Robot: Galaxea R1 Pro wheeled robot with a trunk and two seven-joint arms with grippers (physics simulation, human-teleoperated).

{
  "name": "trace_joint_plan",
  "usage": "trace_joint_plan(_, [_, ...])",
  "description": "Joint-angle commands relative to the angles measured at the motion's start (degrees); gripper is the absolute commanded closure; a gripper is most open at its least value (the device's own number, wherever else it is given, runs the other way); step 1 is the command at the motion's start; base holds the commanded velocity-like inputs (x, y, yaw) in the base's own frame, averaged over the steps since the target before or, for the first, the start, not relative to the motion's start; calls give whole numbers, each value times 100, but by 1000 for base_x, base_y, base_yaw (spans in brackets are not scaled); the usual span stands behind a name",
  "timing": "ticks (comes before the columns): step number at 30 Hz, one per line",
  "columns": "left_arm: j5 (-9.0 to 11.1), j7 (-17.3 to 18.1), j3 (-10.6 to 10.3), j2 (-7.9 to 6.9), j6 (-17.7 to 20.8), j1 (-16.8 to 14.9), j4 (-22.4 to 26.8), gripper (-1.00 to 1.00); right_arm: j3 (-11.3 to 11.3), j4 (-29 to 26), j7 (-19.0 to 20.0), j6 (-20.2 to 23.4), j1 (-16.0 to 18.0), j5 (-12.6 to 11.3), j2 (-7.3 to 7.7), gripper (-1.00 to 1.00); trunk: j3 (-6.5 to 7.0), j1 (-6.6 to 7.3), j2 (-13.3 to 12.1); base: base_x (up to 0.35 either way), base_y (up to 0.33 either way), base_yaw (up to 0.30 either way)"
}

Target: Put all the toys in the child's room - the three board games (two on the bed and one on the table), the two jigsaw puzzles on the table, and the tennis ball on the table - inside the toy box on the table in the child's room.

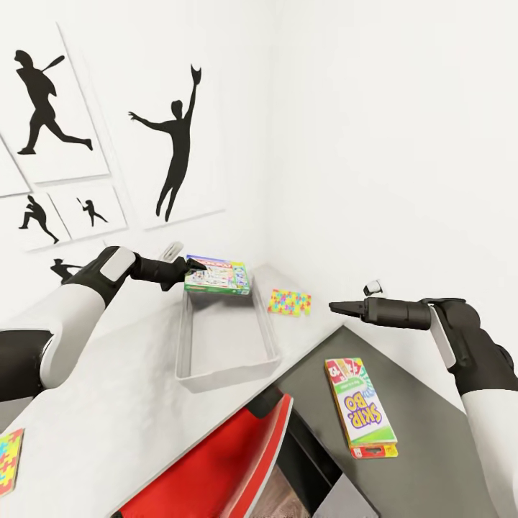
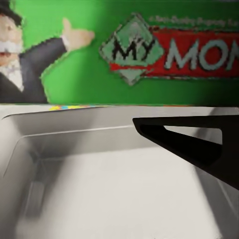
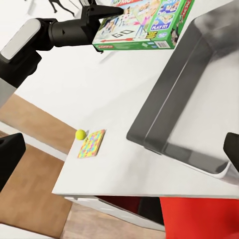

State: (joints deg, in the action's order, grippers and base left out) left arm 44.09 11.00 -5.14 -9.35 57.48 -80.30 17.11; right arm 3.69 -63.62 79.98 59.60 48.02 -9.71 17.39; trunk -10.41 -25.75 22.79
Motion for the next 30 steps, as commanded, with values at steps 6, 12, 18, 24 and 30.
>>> trace_joint_plan(6, [-23, 28, -48, -11, 0, -4, 3, 100, 0, -1, 9, 40, 5, -13, 1, -100, -68, -3, 13, 0, 0, 0])
trace_joint_plan(12, [-23, 26, -48, -13, 0, -3, 3, 100, 0, -1, 9, 40, 5, -13, 2, -100, -125, -3, 13, 0, 0, 0])
trace_joint_plan(18, [-23, 26, -48, -9, 0, -5, 3, 100, 0, -1, 9, 40, 5, -14, 2, -100, -181, -3, 13, 0, 0, 0])
trace_joint_plan(24, [-23, 25, -44, -7, 0, -13, 3, 100, 0, -1, 9, 40, 5, -14, 2, -100, -237, -3, 13, 0, 0, 0])
trace_joint_plan(30, [-23, 25, -41, -6, 0, -25, 3, 100, 0, -1, 9, 40, 5, -14, 0, -100, -293, -3, 13, 0, 0, 0])
